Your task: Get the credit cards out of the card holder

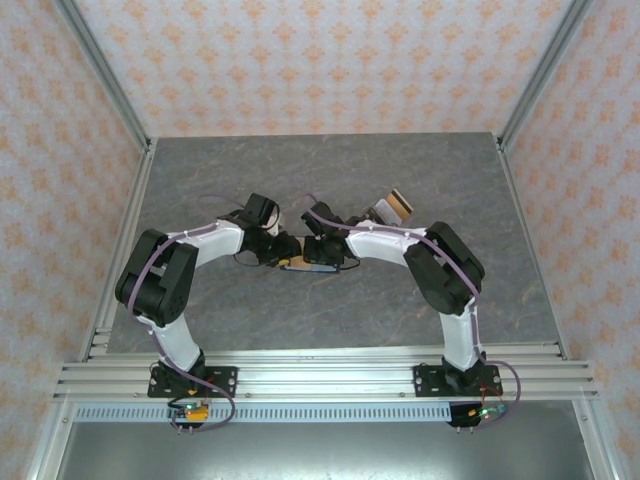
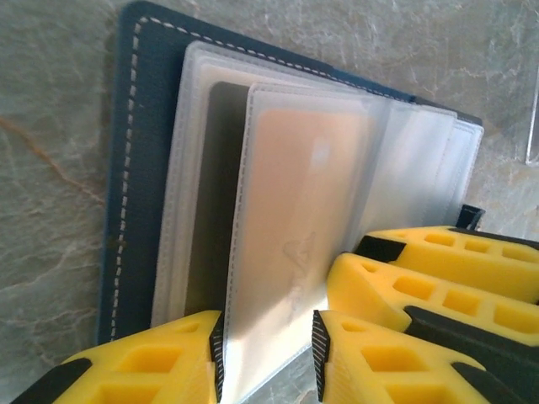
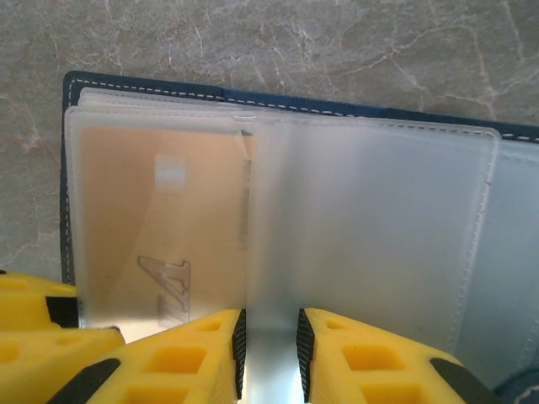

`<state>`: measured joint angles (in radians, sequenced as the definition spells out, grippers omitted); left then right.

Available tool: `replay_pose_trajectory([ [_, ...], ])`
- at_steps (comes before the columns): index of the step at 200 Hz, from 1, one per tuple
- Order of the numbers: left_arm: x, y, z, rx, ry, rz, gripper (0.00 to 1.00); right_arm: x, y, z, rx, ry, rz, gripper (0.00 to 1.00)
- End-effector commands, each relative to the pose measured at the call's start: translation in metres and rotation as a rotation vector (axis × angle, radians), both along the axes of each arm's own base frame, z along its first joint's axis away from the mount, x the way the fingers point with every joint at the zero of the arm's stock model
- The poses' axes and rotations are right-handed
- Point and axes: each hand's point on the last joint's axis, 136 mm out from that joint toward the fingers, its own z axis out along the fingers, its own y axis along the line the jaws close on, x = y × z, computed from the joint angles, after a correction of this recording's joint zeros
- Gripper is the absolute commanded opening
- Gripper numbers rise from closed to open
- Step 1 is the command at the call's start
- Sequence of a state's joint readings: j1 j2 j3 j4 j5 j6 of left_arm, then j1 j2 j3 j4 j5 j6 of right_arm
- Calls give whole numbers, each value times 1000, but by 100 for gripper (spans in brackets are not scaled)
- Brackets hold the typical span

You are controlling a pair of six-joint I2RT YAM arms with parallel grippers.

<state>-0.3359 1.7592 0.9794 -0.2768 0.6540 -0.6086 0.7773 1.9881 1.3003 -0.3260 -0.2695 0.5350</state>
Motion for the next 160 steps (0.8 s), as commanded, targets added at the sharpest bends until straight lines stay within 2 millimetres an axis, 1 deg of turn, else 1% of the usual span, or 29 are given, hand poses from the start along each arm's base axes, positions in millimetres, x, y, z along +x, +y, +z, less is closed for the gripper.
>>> replay_pose_trajectory([
  [1, 4, -13, 6, -57, -19, -41, 33, -24, -22, -27, -63, 116, -21, 27],
  [26, 6, -20, 12, -109, -30, -38, 33, -21, -20, -16, -7, 113, -35, 27],
  [37, 7, -22, 16, -130, -37, -40, 33, -19, -17, -6, 31, 105, -35, 27],
  [50, 8, -27, 21, -164, -48, -43, 33, -17, -13, 10, 98, 89, -33, 29],
  [64, 10, -33, 30, -215, -65, -47, 33, -14, -10, 34, 182, 57, -35, 32],
  [86, 11, -48, 43, -276, -96, -67, 35, -12, -14, 66, 276, 17, -56, 37],
  [99, 10, -58, 47, -277, -112, -96, 37, -10, -22, 79, 307, -3, -86, 38],
  [112, 9, -68, 51, -282, -124, -123, 38, -8, -36, 86, 296, -25, -127, 39],
  [143, 8, -92, 59, -303, -132, -169, 41, -10, -81, 97, 193, -106, -233, 41],
  [160, 10, -97, 58, -299, -130, -168, 42, -14, -102, 102, 127, -148, -269, 43],
])
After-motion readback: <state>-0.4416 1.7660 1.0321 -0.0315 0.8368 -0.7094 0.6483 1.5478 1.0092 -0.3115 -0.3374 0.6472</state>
